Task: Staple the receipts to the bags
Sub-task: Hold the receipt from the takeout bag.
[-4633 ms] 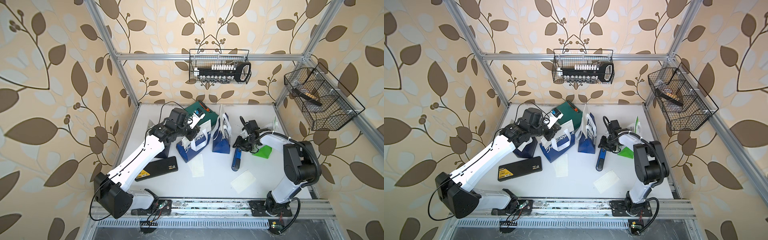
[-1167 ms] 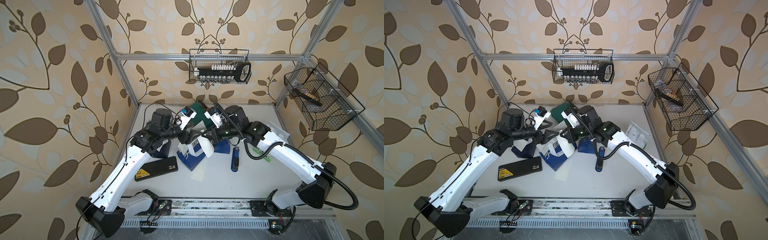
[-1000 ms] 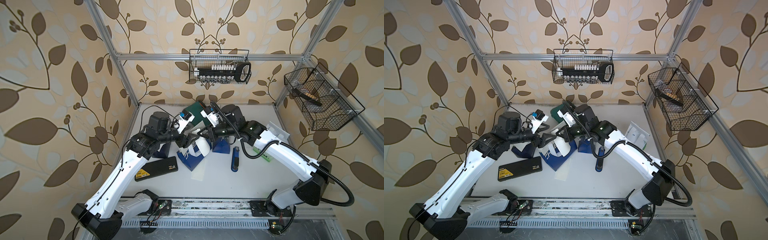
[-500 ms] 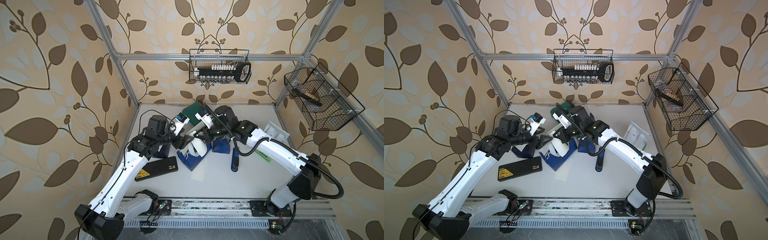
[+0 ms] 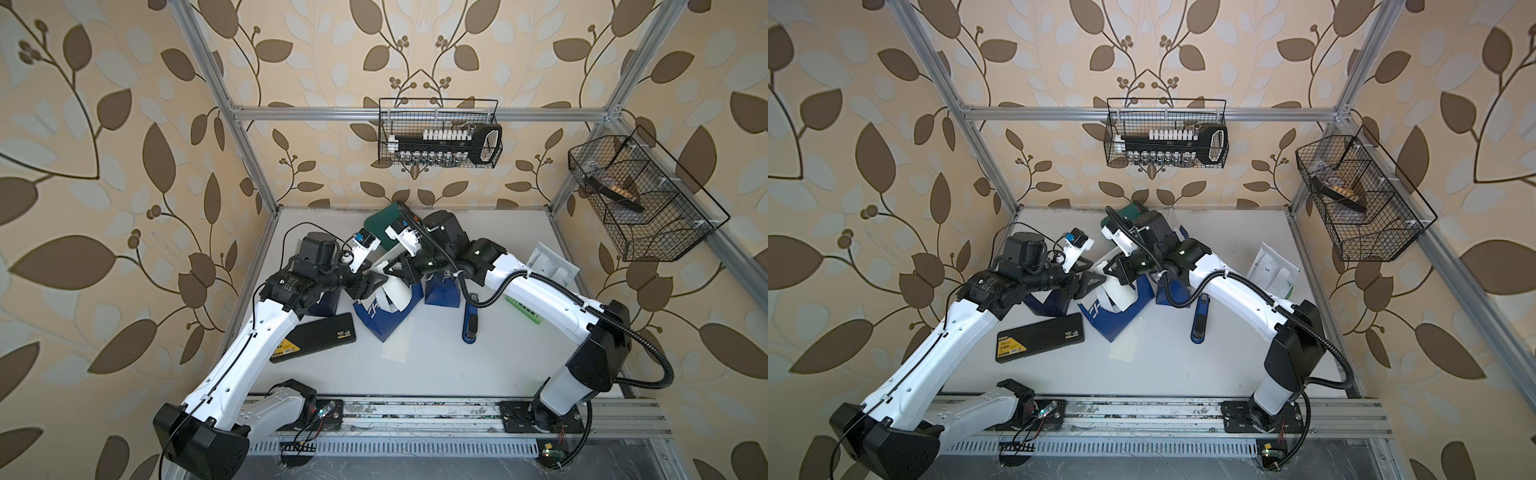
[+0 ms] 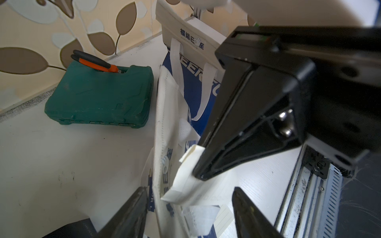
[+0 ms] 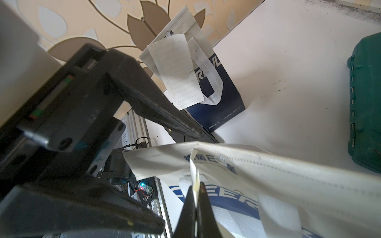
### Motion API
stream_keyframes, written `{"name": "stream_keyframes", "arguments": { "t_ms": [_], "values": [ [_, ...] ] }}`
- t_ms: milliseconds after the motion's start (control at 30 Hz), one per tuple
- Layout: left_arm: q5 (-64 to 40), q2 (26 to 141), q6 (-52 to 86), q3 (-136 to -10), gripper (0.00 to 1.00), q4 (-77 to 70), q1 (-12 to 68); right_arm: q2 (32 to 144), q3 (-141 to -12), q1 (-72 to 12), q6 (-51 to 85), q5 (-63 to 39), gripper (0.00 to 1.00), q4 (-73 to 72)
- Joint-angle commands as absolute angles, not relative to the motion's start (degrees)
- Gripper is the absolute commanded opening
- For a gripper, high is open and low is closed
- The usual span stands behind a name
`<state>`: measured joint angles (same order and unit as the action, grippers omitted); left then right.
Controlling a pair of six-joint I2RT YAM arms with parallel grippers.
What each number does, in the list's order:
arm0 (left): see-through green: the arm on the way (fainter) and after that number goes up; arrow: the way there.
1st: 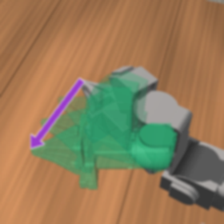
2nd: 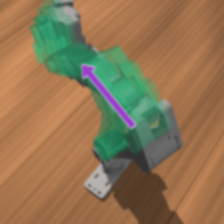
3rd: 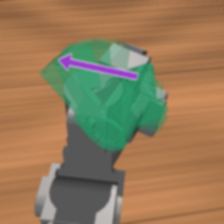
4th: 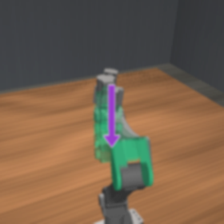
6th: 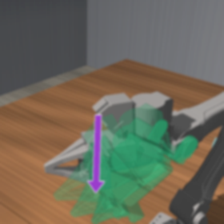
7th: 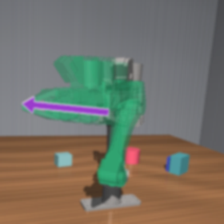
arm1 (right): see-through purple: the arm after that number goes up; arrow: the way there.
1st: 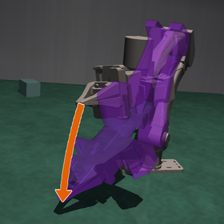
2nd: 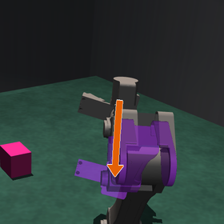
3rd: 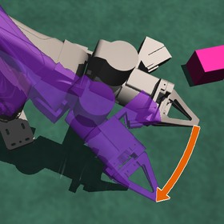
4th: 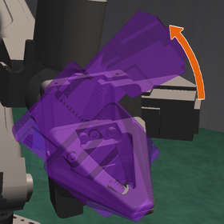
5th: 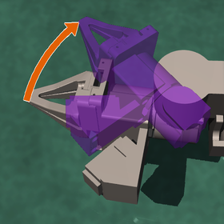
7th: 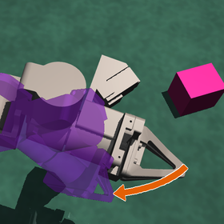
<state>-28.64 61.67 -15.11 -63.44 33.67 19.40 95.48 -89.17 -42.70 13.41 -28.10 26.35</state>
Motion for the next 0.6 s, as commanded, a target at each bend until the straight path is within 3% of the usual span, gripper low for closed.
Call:
{"name": "stream_keyframes", "arguments": {
  "t_ms": [0,567],
  "values": [
    [-30.6,62.0,-16.1,-63.1,0.62,31.3,18.6,96.0,-91.1,-42.6,12.3,-28.3,0.00,25.7],
    [-31.9,64.2,-14.4,-63.7,0.17,30.3,18.6,96.4,-89.6,-40.8,14.9,-29.3,0.00,23.0]
  ]
}}
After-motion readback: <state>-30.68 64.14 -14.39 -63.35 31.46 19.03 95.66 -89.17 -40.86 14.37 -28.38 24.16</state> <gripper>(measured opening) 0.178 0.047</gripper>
